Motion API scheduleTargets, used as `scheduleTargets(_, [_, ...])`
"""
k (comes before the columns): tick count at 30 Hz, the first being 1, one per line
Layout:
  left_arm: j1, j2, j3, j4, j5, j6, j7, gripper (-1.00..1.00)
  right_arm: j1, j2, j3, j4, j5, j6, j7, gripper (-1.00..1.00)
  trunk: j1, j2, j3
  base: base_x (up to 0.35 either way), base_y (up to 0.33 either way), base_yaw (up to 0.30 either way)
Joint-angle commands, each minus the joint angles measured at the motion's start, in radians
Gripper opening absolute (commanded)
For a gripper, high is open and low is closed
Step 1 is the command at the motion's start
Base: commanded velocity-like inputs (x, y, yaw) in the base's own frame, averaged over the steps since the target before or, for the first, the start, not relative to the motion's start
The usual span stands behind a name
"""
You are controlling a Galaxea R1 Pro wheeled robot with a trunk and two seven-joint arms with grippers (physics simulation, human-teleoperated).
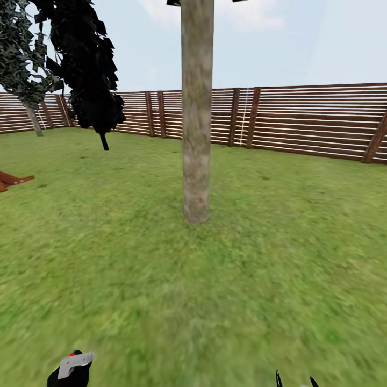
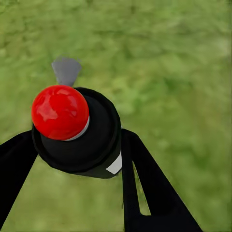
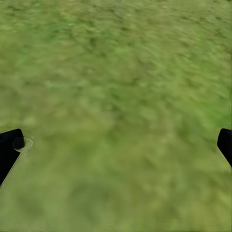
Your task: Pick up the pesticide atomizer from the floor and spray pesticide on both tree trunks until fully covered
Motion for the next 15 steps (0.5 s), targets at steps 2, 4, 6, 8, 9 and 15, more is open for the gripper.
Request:
scheduleTargets(2, [0.0,0.0,0.0,0.0,0.0,0.0,-0.001,-1.0,0.0,0.0,0.001,0.0,0.0,0.0,0.0,1.0,0.0,0.0,0.0,0.34,0.0,0.0])
scheduleTargets(4, [0.0,0.0,0.0,0.0,0.0,0.0,-0.001,-1.0,0.0,0.0,0.001,0.0,0.0,0.0,0.0,1.0,0.0,0.0,0.0,0.34,0.0,0.0])
scheduleTargets(6, [0.0,0.0,0.0,0.0,0.0,0.0,-0.001,-1.0,0.0,0.0,0.001,0.0,0.0,0.0,0.0,1.0,0.0,0.0,0.0,0.34,0.0,0.0])
scheduleTargets(8, [0.0,0.0,0.0,0.0,0.0,0.0,-0.001,-1.0,0.0,0.0,0.002,0.0,0.0,0.0,0.0,1.0,0.0,0.0,0.0,0.34,0.0,0.0])
scheduleTargets(9, [0.0,0.0,0.0,0.0,0.001,0.0,-0.001,-1.0,0.0,0.0,0.002,0.0,0.0,0.0,0.0,1.0,0.0,0.0,0.0,0.34,0.0,0.0])
scheduleTargets(15, [0.0,0.0,0.0,0.0,0.0,0.0,-0.001,-1.0,0.0,0.0,0.002,0.0,0.0,0.0,0.0,1.0,0.0,0.0,0.0,0.34,0.0,-0.199])
